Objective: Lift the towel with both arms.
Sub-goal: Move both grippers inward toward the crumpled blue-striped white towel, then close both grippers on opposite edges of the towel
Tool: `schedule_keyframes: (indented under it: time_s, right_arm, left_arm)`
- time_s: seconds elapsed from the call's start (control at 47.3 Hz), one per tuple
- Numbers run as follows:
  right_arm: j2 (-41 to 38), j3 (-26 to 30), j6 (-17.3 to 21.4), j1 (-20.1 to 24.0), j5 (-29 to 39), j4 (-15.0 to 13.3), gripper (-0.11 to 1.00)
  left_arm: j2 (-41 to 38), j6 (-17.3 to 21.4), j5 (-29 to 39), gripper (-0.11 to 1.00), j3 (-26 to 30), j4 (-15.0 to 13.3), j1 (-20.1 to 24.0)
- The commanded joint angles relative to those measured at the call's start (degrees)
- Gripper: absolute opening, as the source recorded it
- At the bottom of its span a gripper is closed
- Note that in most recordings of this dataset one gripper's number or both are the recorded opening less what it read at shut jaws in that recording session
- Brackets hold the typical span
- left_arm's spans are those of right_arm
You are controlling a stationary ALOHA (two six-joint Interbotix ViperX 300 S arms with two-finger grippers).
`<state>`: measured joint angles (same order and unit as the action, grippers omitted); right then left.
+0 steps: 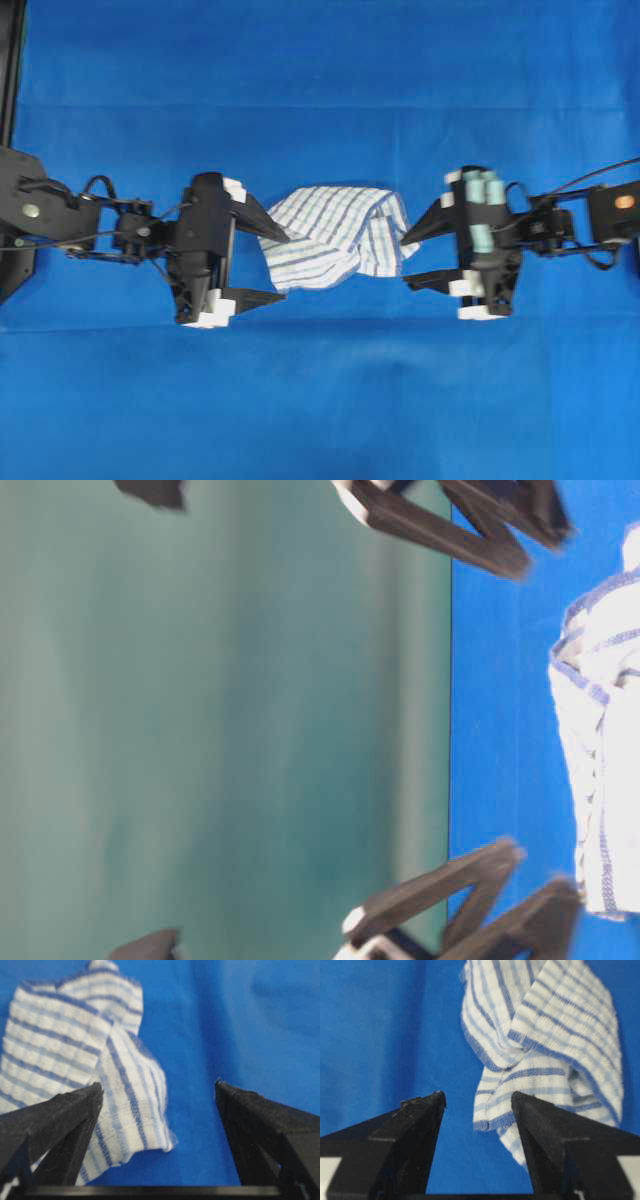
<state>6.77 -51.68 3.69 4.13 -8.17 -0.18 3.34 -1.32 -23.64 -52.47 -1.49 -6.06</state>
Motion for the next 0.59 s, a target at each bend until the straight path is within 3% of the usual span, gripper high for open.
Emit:
schedule_keyframes:
  time_s: [0.0, 0.19, 0.571]
  right_arm:
    - [-1.8, 2.7, 0.0, 0.2, -0.4, -0.1, 0.61]
    - [-7.2, 5.5, 0.0, 0.3, -0.5, 0.0, 0.61]
    - [-13.1, 7.7, 0.1, 0.0, -0.4, 0.3, 0.61]
  left_arm:
    - [-2.5, 0.1, -1.7, 0.89, 1.6, -0.3, 0.0]
    - [-7.6, -0.2, -5.0, 0.89, 1.8, -0.6, 0.0]
    - [-11.9, -0.3, -5.4, 0.88, 2.3, -0.7, 0.9]
